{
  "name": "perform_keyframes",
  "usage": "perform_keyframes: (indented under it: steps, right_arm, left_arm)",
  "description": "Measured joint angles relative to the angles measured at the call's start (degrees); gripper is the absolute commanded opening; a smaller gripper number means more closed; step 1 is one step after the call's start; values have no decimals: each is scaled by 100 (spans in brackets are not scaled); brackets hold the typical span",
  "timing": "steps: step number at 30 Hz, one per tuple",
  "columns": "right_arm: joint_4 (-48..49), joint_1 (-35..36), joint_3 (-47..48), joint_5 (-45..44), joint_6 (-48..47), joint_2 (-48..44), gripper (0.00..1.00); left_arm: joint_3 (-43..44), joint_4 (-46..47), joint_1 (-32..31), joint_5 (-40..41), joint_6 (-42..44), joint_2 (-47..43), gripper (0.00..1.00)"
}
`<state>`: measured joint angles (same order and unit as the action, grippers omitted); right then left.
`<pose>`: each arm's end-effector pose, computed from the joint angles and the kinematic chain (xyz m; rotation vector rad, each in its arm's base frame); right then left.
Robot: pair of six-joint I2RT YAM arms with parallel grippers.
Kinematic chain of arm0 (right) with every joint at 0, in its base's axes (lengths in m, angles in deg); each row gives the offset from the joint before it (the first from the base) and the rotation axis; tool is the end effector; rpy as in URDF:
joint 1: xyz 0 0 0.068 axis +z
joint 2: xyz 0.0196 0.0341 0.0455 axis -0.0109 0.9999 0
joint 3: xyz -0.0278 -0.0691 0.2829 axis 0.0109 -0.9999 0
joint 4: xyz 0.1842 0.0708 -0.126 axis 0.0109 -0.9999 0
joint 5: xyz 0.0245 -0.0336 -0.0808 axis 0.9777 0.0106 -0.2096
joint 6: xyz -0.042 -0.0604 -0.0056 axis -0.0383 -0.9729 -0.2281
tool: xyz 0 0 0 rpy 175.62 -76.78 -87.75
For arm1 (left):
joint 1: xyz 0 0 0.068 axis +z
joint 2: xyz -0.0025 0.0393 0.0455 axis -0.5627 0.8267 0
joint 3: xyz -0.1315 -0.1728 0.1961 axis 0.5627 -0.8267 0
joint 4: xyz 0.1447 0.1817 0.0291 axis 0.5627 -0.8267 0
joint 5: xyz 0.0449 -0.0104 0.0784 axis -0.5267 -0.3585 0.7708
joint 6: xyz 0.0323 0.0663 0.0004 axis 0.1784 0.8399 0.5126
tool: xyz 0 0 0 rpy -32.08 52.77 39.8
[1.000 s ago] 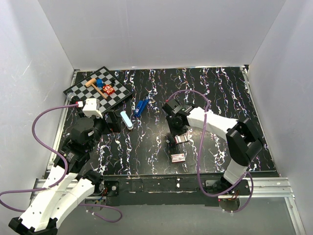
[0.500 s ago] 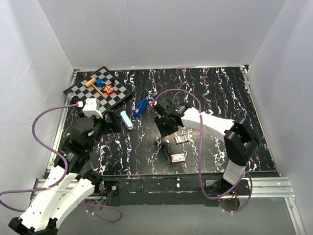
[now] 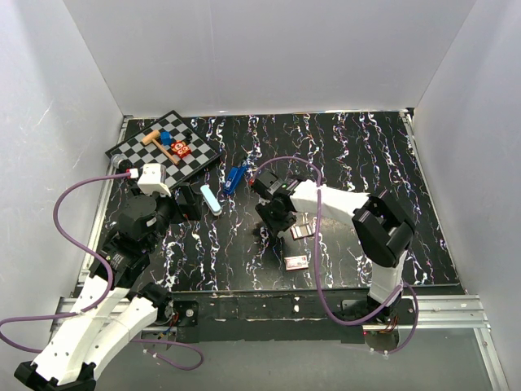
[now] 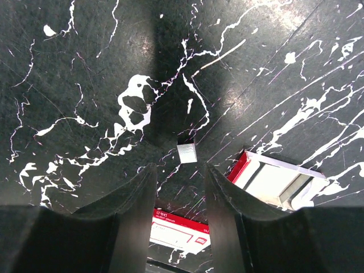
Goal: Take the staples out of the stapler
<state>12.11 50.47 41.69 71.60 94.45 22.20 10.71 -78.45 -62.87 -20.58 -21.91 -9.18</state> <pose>0.2314 0.2784 0.2015 -0.8297 2.6809 0.1655 0.1049 -0.0381 0.3337 -0.0076 1.8993 -0.2889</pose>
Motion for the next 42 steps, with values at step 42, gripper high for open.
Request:
perform_keyframes:
  steps: [42]
  right_arm:
    - [-92, 74, 214, -245, 79, 470, 15]
  left_arm:
    - [0, 0, 4, -7, 0, 17, 98]
